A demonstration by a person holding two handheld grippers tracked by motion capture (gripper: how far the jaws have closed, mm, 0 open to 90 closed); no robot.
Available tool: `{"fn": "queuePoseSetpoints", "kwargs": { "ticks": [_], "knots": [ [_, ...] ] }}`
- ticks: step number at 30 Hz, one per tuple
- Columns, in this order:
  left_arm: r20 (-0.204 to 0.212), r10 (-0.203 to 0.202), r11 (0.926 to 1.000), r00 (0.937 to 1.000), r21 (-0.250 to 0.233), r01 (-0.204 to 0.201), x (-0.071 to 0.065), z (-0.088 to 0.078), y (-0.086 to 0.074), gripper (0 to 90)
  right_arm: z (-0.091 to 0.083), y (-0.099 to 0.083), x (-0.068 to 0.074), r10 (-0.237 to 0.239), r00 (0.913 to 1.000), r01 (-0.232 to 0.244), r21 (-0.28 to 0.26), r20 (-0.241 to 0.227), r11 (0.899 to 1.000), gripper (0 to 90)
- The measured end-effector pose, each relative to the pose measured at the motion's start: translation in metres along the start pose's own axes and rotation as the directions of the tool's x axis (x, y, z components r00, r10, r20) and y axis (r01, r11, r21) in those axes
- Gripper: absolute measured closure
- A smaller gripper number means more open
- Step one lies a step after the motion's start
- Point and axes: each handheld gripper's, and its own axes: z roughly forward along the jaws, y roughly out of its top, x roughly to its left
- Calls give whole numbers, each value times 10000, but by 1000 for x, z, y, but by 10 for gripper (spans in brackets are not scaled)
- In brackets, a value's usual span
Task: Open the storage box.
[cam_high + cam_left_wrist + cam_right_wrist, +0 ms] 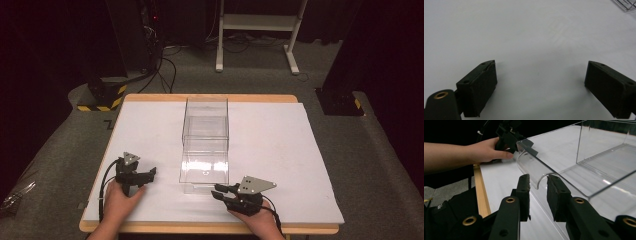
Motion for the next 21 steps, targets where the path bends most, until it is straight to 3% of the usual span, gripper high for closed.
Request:
{"fn": "queuePoseSetpoints", "kwargs": {
  "ticks": [12,18,21],
  "knots": [
    [1,-8,10000,10000,2,8,0,0,0,110,-29,8,-4,-199,9956,268,-748,912,9968,710],
    [-1,-6,10000,10000,-2,6,0,0,0,110,-41,7,-15,-23,9851,211,-1075,1717,9940,674],
    [3,-8,10000,10000,3,8,0,0,0,110,-48,4,-24,191,9737,89,-1221,2270,9925,653]
  ]
}}
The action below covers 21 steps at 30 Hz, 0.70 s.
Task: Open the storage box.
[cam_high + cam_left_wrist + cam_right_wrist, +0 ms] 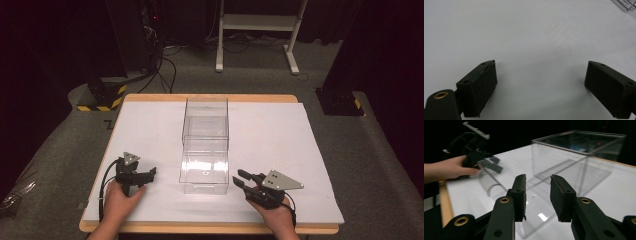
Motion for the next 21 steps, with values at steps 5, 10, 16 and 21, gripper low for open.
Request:
{"fn": "queuePoseSetpoints", "kwargs": {
  "ticks": [5,10,16,21],
  "knots": [
    [-3,7,10000,10000,-3,-7,0,0,0,110,-10,-7,-22,191,9907,-197,29,1347,9998,627],
    [-2,-1,10000,10000,6,1,0,0,0,110,-19,-14,-40,330,9694,-383,169,2434,9991,604],
    [0,-4,10000,10000,6,4,0,0,0,110,-24,-26,-58,331,9243,-646,703,3803,9954,557],
    [4,-4,10000,10000,12,4,0,0,0,110,-25,-36,-70,698,8988,-1277,1061,4329,9861,532]
  ]
}}
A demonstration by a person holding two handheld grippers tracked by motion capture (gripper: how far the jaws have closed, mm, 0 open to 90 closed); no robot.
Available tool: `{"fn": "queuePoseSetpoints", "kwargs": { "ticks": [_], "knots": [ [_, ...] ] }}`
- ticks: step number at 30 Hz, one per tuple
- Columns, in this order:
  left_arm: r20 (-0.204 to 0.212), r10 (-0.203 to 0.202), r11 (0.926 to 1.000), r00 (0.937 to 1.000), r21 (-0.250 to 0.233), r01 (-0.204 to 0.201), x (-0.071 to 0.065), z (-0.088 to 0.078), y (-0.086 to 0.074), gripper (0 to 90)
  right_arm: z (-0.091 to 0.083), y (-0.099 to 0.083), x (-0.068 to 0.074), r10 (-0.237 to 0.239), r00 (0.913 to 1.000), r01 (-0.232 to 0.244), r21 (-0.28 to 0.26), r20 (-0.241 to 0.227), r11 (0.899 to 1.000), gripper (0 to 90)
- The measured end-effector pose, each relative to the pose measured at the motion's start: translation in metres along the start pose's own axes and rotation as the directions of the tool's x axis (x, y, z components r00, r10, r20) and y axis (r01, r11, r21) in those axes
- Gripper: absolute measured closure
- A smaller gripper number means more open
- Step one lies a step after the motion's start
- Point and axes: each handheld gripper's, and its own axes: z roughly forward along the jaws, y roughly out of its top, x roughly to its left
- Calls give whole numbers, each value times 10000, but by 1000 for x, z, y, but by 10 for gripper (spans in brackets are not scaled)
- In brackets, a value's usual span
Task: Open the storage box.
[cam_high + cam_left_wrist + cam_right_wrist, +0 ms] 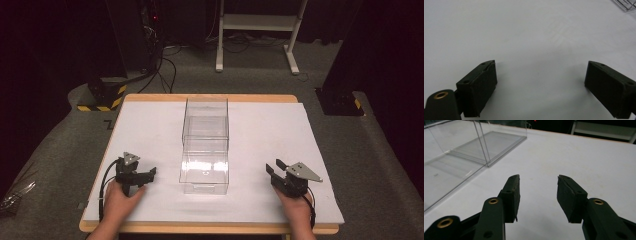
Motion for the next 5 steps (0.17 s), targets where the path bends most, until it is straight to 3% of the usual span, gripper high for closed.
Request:
{"fn": "queuePoseSetpoints", "kwargs": {
  "ticks": [5],
  "knots": [
    [-1,-20,10000,10000,-13,20,0,0,0,110,3,-3,-3,149,9997,-153,252,171,9996,502]
  ]
}}
